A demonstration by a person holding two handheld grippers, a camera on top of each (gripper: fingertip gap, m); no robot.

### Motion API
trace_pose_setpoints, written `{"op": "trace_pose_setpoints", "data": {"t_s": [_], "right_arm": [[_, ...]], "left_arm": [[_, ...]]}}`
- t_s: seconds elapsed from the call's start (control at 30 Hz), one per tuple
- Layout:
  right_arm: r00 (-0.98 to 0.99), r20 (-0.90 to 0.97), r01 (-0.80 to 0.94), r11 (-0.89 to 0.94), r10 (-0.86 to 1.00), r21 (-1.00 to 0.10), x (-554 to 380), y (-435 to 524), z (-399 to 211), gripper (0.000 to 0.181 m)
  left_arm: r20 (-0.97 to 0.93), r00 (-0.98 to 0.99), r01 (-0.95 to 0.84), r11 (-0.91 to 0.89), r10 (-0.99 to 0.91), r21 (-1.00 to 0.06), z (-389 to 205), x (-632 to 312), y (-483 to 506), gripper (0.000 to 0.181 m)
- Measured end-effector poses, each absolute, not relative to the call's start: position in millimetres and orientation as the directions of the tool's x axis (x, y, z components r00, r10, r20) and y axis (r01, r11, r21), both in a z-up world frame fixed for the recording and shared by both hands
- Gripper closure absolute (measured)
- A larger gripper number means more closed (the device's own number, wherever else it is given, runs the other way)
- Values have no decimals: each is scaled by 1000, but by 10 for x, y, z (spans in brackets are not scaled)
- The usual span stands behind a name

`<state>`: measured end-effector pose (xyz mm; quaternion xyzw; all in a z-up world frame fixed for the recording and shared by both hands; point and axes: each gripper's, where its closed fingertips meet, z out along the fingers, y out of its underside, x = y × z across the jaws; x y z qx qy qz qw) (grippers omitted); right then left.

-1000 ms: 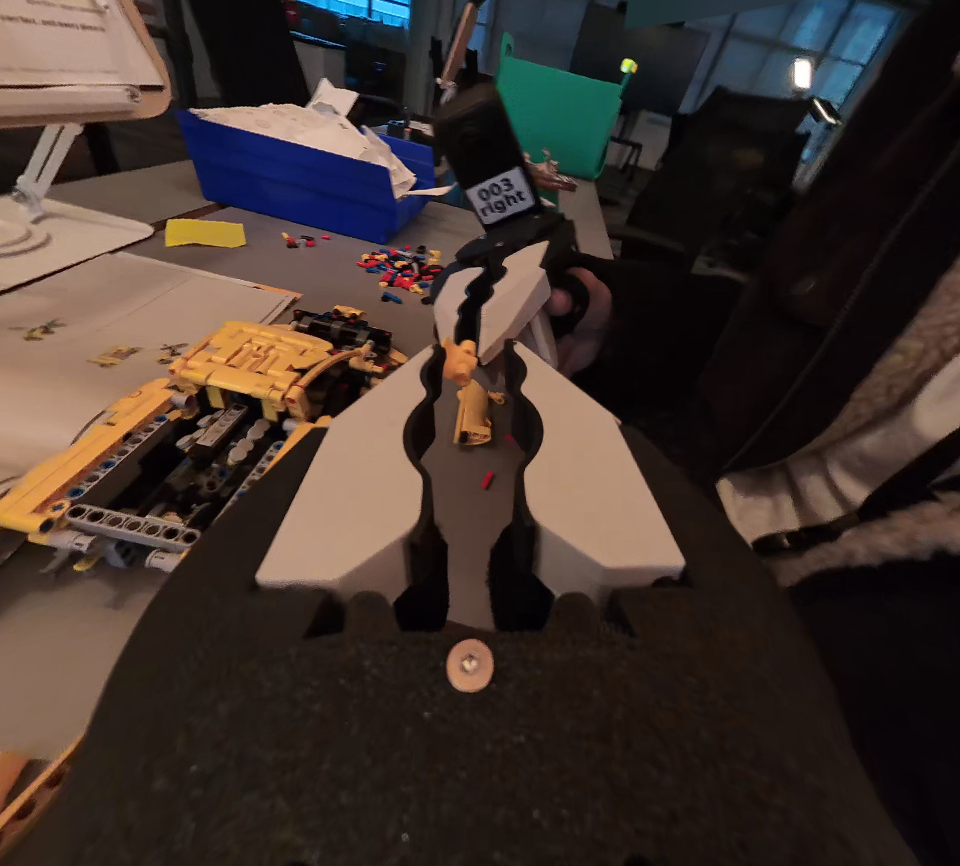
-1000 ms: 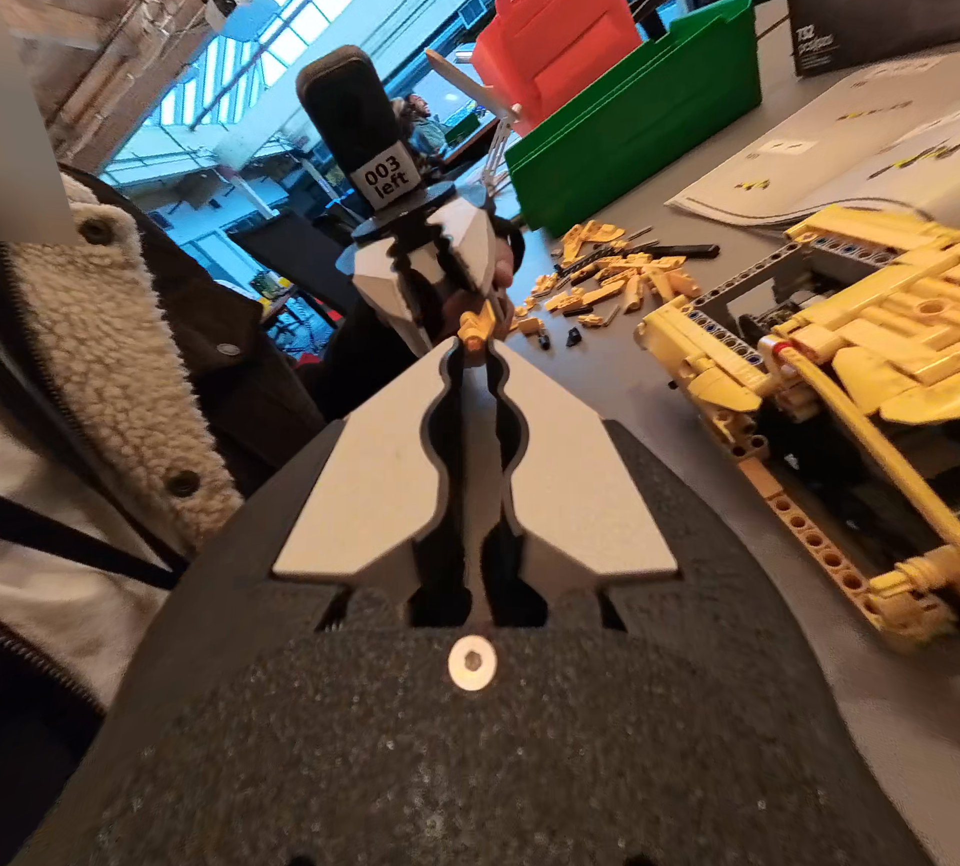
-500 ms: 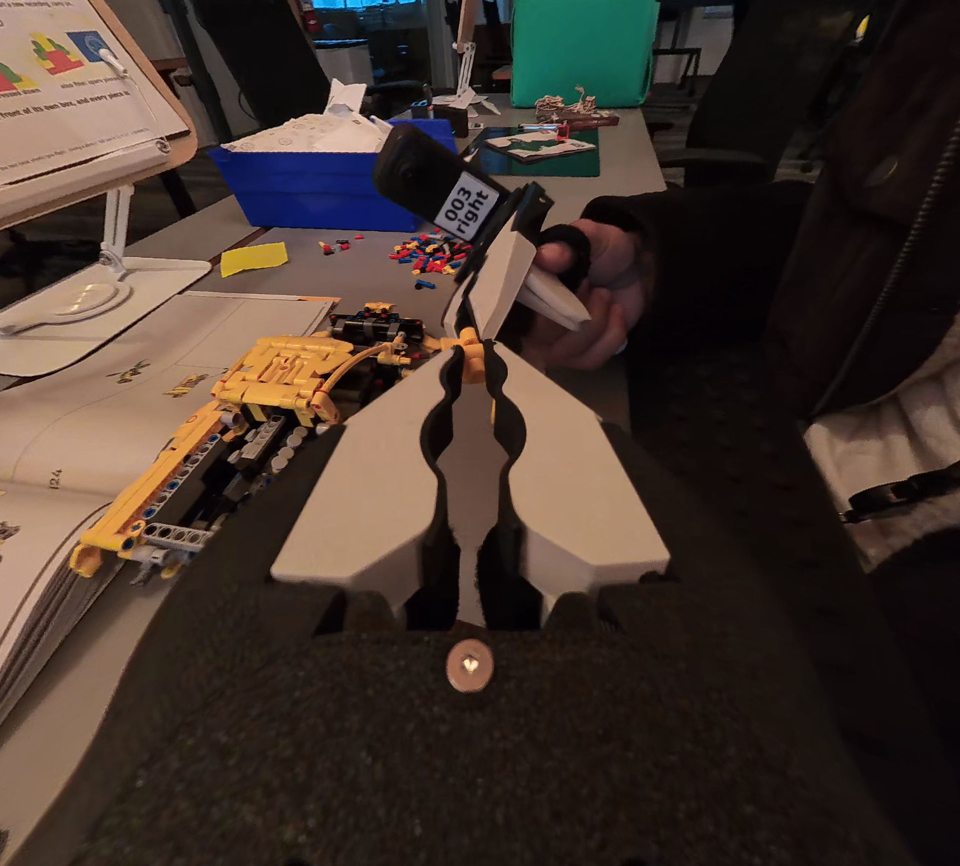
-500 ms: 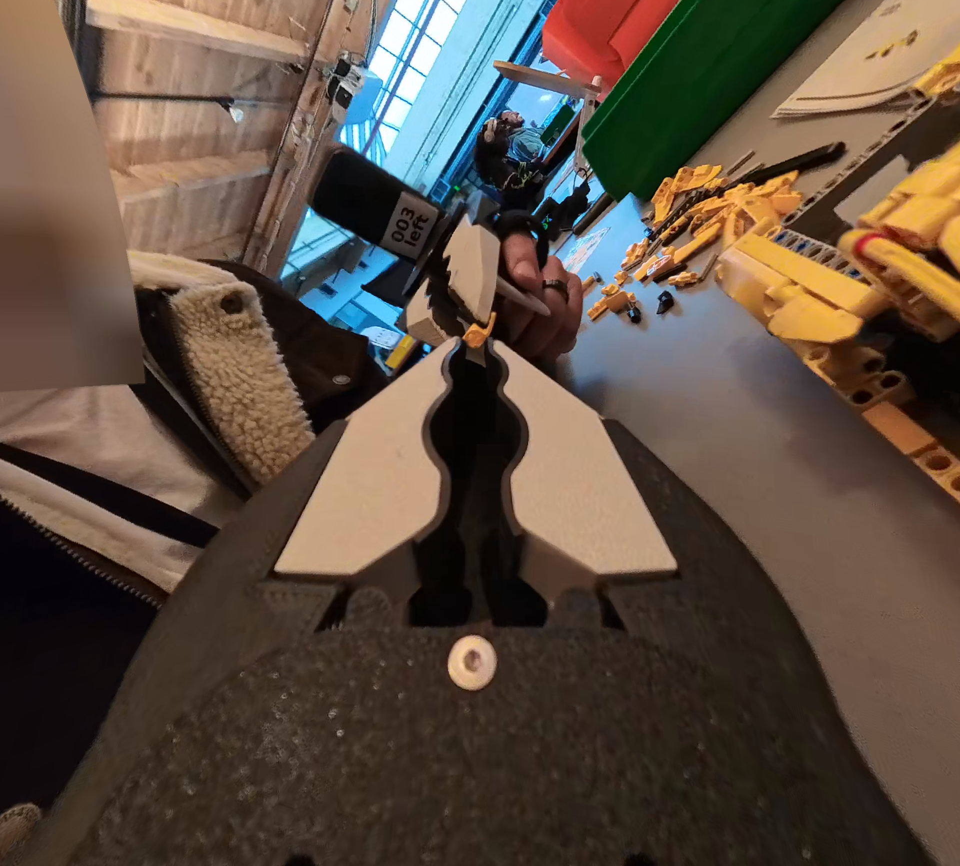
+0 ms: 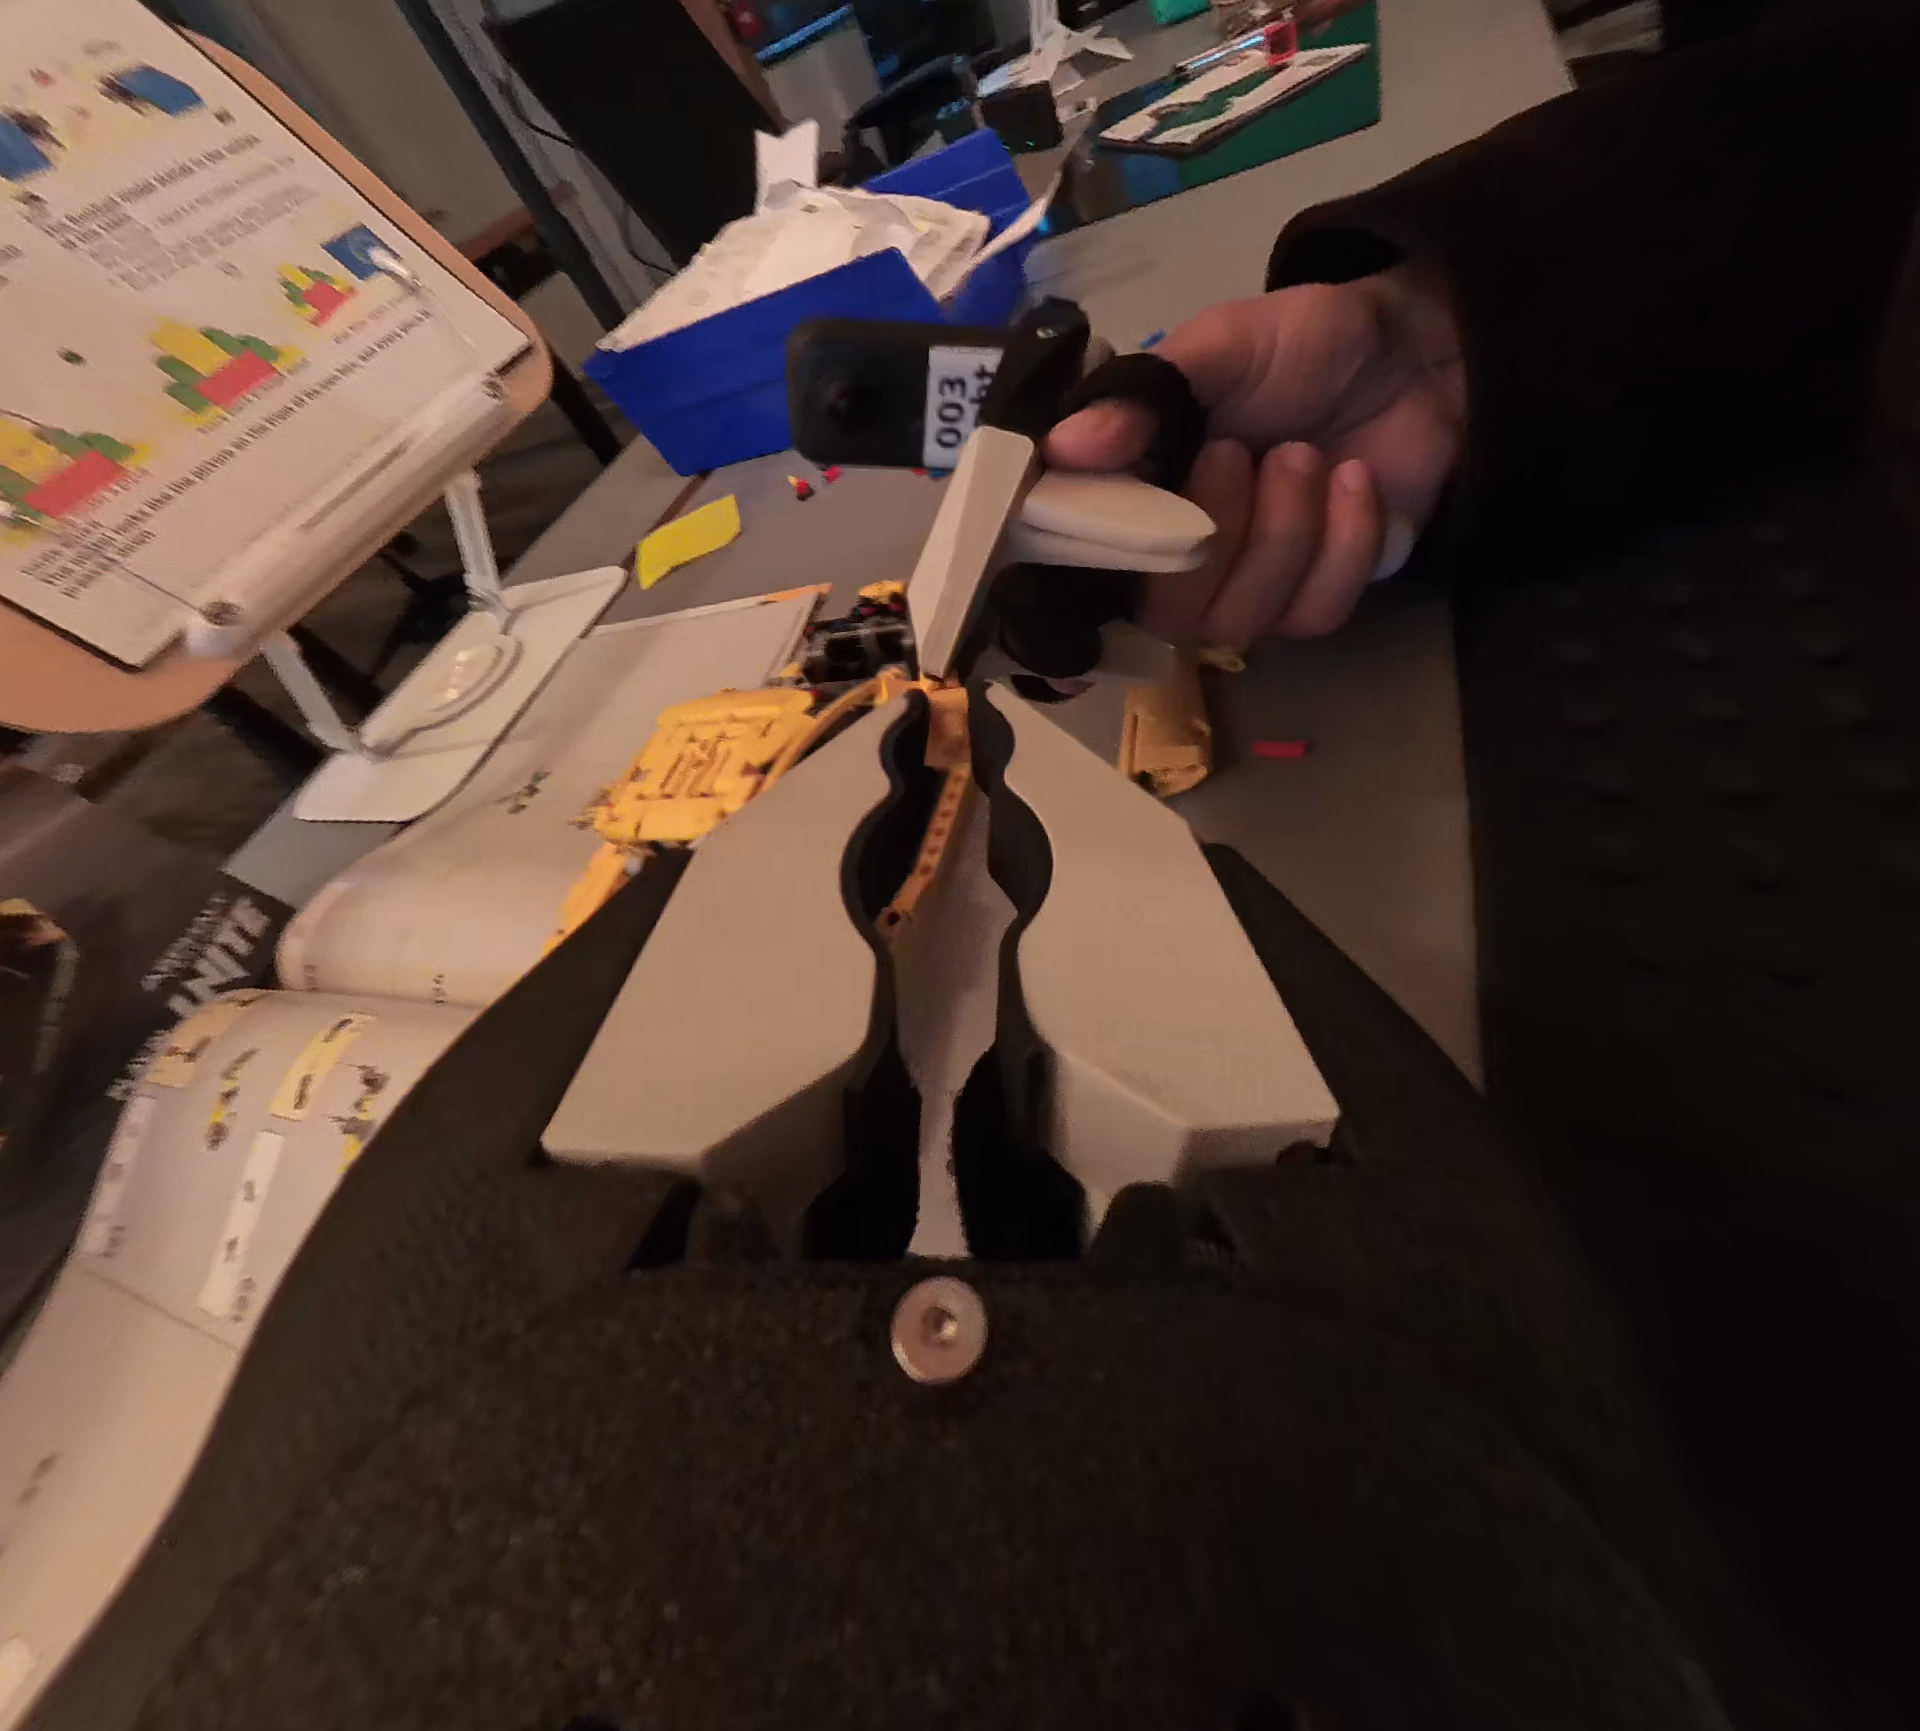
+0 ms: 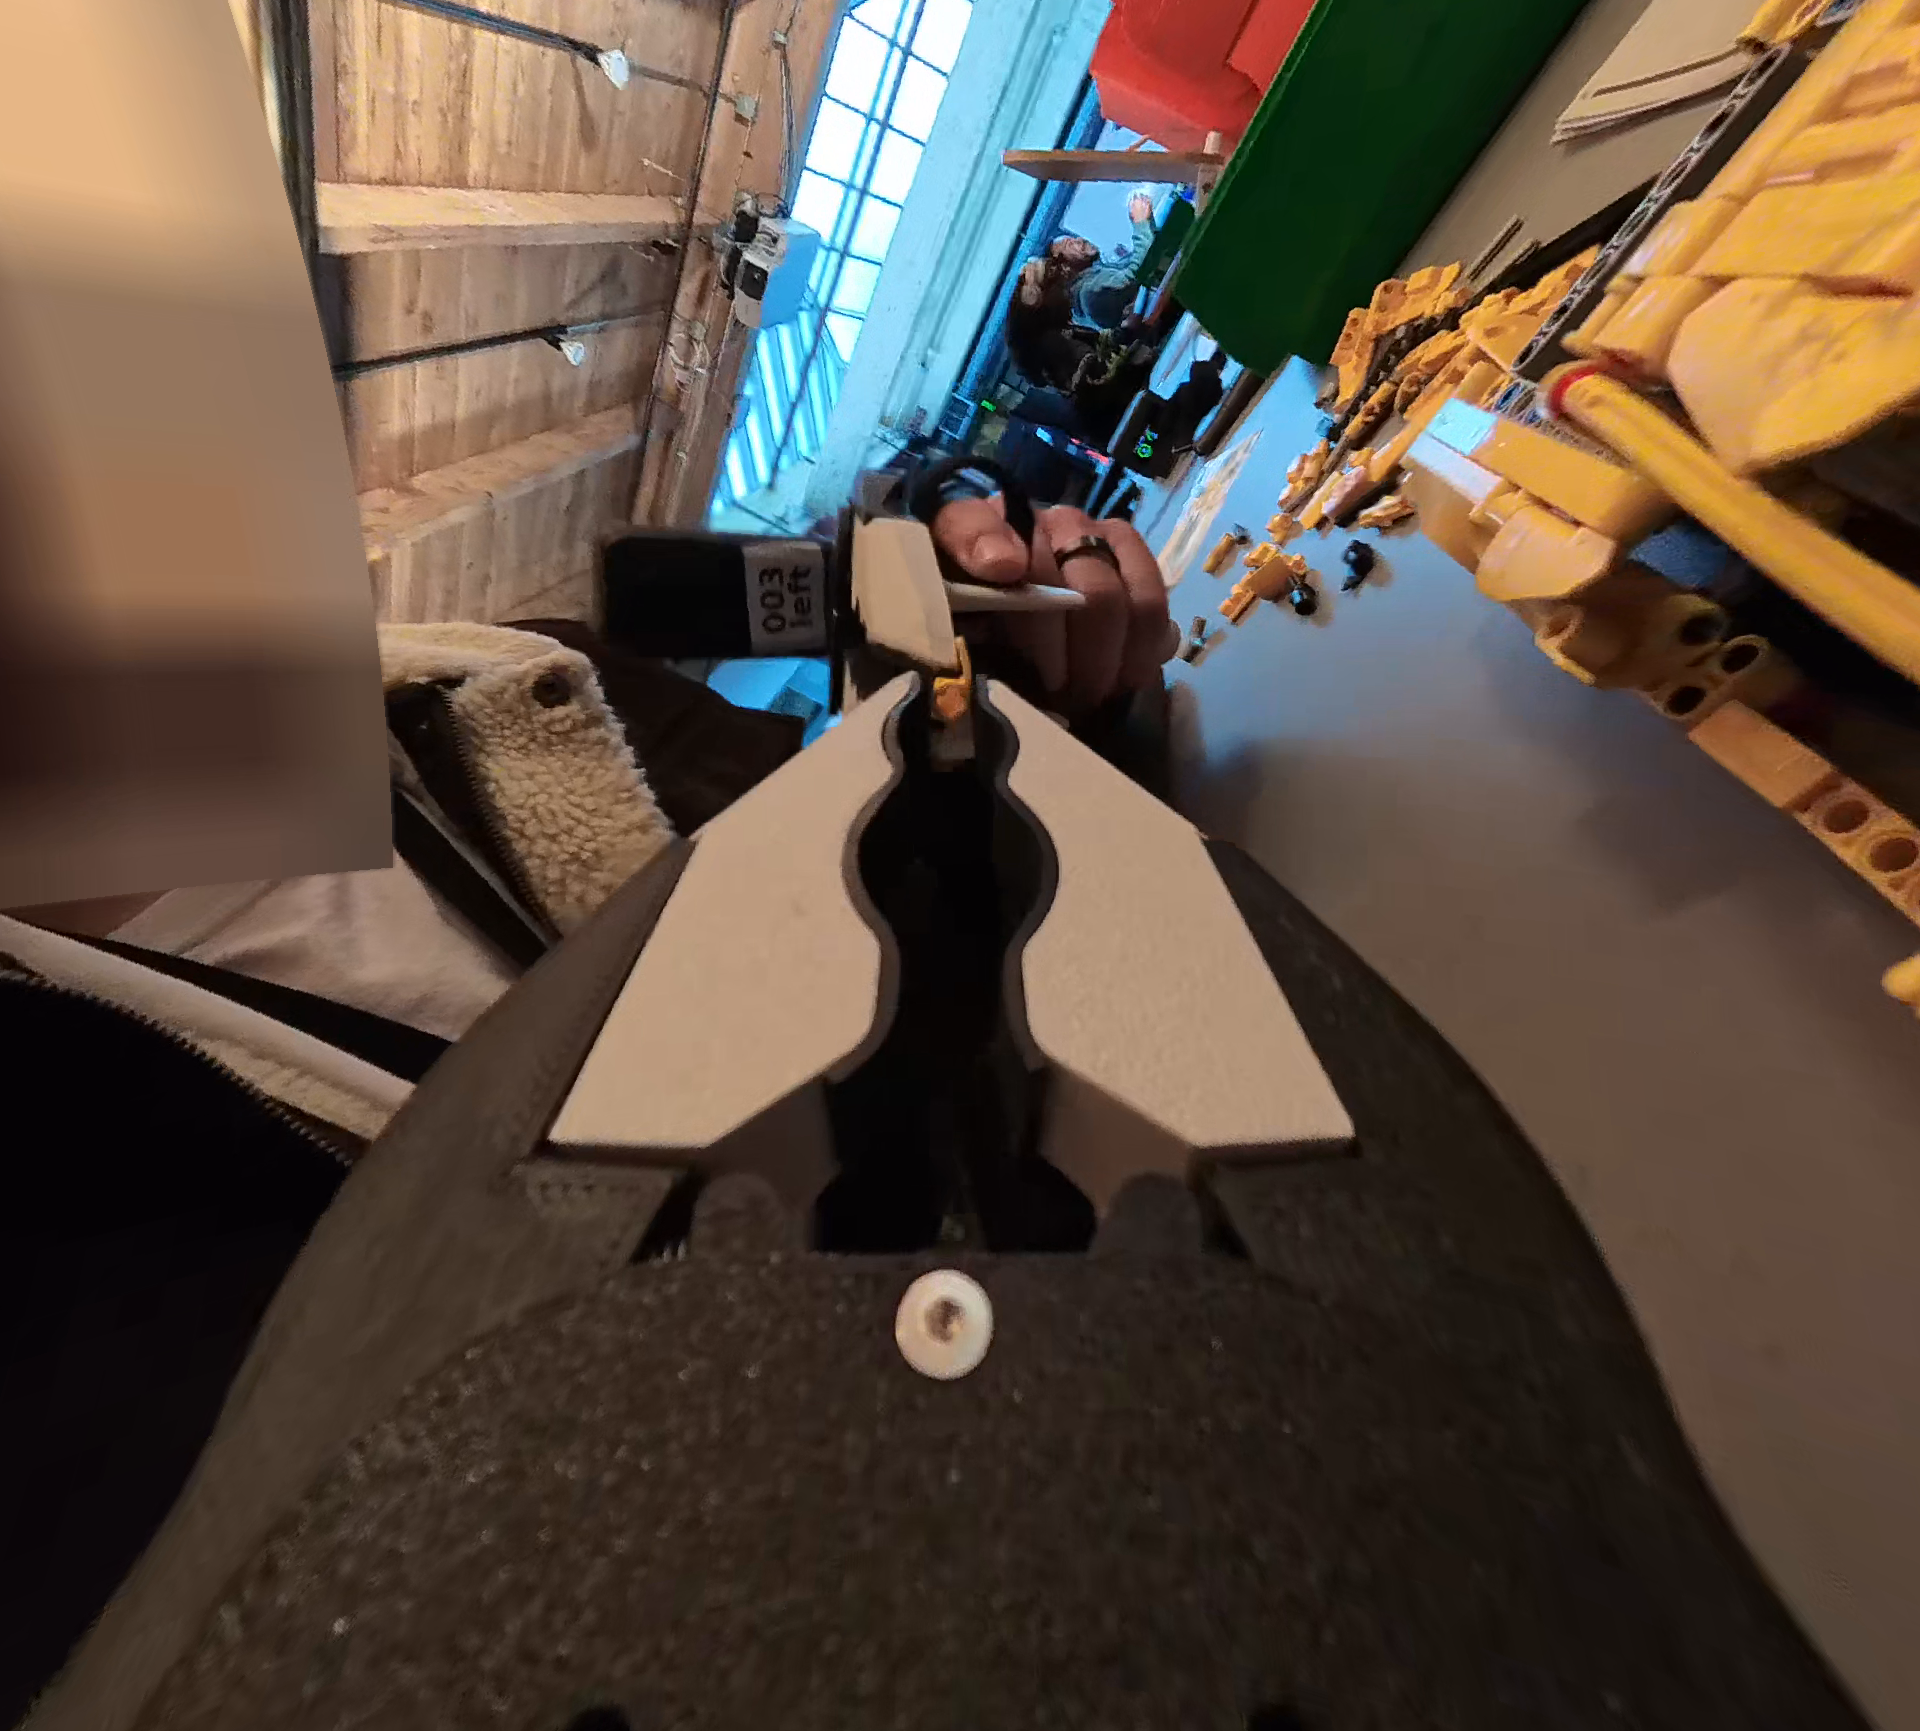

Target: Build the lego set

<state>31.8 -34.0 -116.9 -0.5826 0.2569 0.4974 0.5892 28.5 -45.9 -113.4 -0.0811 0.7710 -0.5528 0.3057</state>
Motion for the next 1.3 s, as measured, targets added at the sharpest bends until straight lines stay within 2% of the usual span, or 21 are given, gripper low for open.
{"op": "trace_pose_setpoints", "data": {"t_s": [0.1,0.23,0.4,0.57,0.73,1.03,1.2,1.3], "right_arm": [[301,-895,-911,-179,329,-372,330,-369,-1120,175],[269,-906,-912,-218,325,-349,269,-342,-1150,175],[219,-904,-926,-214,367,-311,278,-352,-1086,175],[270,-903,-917,-195,335,-347,312,-355,-1114,175],[267,-898,-914,-204,350,-351,290,-366,-1090,175],[235,-897,-913,-232,374,-336,232,-366,-1067,175],[245,-901,-916,-218,359,-336,269,-355,-1077,175],[307,-892,-902,-198,332,-384,300,-366,-1092,174]], "left_arm": [[-460,-721,283,386,-518,-878,-1087,317,-486,172],[-543,-649,325,450,-533,-832,-1133,358,-496,162],[-602,-606,379,477,-519,-793,-1074,339,-504,166],[-634,-570,398,499,-523,-770,-1018,346,-494,165],[-606,-606,391,471,-515,-791,-988,322,-501,164],[-647,-605,417,508,-464,-754,-1090,295,-557,170],[-619,-624,379,509,-476,-773,-1103,335,-541,172],[-582,-640,347,487,-502,-802,-1091,354,-516,173]]}}
